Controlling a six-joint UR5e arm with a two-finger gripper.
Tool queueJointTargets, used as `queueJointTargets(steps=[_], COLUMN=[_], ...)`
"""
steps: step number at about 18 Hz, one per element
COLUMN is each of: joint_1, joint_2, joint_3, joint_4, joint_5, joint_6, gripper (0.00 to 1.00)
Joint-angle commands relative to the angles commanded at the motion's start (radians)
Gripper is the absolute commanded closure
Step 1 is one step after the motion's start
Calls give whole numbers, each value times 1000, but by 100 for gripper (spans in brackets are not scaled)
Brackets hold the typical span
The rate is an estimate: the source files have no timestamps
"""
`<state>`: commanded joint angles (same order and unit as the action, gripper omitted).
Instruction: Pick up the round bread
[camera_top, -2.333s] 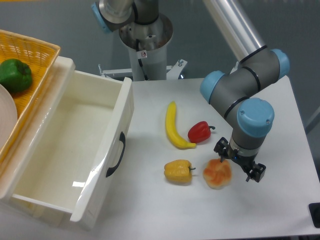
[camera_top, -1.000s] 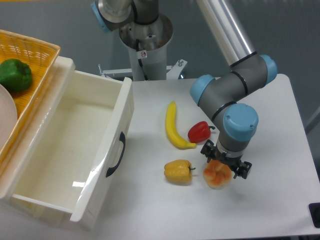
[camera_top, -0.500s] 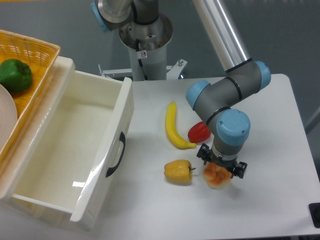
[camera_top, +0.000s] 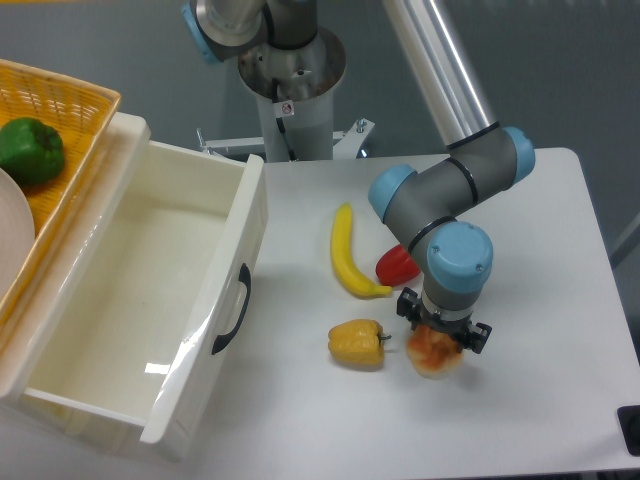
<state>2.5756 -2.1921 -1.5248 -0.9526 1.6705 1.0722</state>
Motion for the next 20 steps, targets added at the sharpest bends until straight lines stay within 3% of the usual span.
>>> queueJointTargets(steps=[8, 17, 20], joint_1=[3, 8, 31], joint_2=[3, 2, 3], joint_3=[0, 66, 162], joint_4=[0, -29, -194], joint_5=[-3, -18, -38], joint_6=[17, 75, 196], gripper=[95, 100, 100])
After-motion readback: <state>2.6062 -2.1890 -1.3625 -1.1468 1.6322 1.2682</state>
